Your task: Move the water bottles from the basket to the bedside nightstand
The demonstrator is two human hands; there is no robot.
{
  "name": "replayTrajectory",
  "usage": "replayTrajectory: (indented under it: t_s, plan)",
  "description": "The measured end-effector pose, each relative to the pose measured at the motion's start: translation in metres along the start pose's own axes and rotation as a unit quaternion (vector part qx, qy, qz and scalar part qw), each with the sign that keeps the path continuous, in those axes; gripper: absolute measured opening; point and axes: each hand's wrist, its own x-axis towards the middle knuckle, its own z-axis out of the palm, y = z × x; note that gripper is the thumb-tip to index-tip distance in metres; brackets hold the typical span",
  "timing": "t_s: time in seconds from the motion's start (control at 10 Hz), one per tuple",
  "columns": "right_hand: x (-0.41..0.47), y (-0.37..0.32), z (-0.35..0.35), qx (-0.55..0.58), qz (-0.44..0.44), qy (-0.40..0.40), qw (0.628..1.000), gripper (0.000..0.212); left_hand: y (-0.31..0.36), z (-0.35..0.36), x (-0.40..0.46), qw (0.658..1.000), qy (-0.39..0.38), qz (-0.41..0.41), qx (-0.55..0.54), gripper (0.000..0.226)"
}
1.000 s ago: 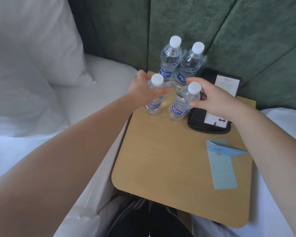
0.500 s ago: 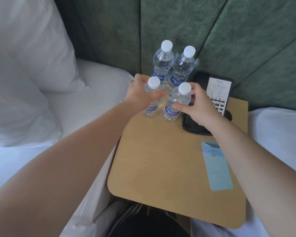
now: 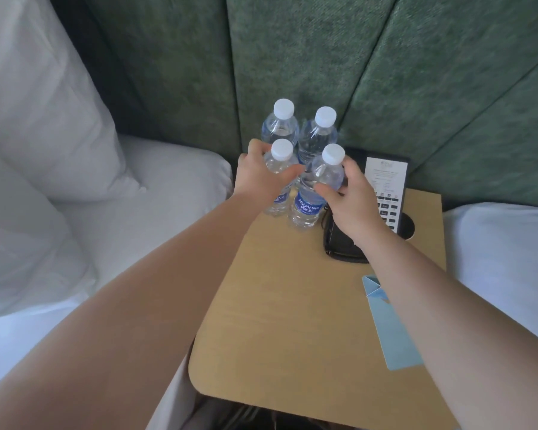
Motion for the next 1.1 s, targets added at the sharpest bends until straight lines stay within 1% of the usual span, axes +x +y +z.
replayTrajectory:
  t_s: [0.1, 0.2, 0.3, 0.4, 0.5, 0.6, 0.8, 0.9, 1.0, 1.1]
  plan:
    - [-0.001, 0.003, 0.002, 0.001, -0.017, -0.01, 1.0, 0.06, -0.007, 0.0, -0.002, 0.999, 0.017, 0.012, -0.032, 0.073]
    - [-0.001, 0.005, 0.001, 0.019, -0.012, -0.008, 1.0, 0.065, -0.023, 0.001, -0.01, 0.997, 0.024, -0.008, -0.067, 0.091]
    - [0.0, 0.006, 0.004, 0.056, 0.025, -0.005, 0.998, 0.077, -0.035, 0.004, -0.017, 0.994, 0.02, -0.032, -0.106, 0.079]
    - [0.003, 0.008, 0.014, 0.097, 0.065, 0.007, 0.993, 0.067, -0.039, 0.009, -0.021, 0.99, 0.039, -0.002, -0.135, 0.047]
    - [0.008, 0.007, 0.023, 0.102, 0.071, 0.023, 0.992, 0.061, -0.04, 0.01, -0.018, 0.987, 0.057, 0.006, -0.153, 0.042]
    - [0.012, 0.004, 0.026, 0.083, 0.055, 0.03, 0.995, 0.062, -0.042, 0.006, -0.014, 0.988, 0.058, 0.006, -0.146, 0.048]
    - [0.01, 0.005, 0.031, 0.095, 0.075, 0.047, 0.992, 0.073, -0.039, 0.002, -0.012, 0.992, 0.042, -0.002, -0.12, 0.043]
    - [0.006, 0.003, 0.031, 0.093, 0.086, 0.024, 0.992, 0.078, -0.037, -0.002, -0.013, 0.996, 0.016, -0.003, -0.093, 0.042]
    - [-0.001, -0.006, 0.024, 0.089, 0.099, -0.006, 0.991, 0.089, -0.027, -0.009, -0.023, 0.999, -0.026, 0.011, -0.033, 0.047]
    - [-0.019, -0.015, 0.008, 0.061, 0.092, -0.004, 0.994, 0.089, -0.02, -0.022, -0.046, 1.0, -0.007, 0.023, 0.007, 0.052]
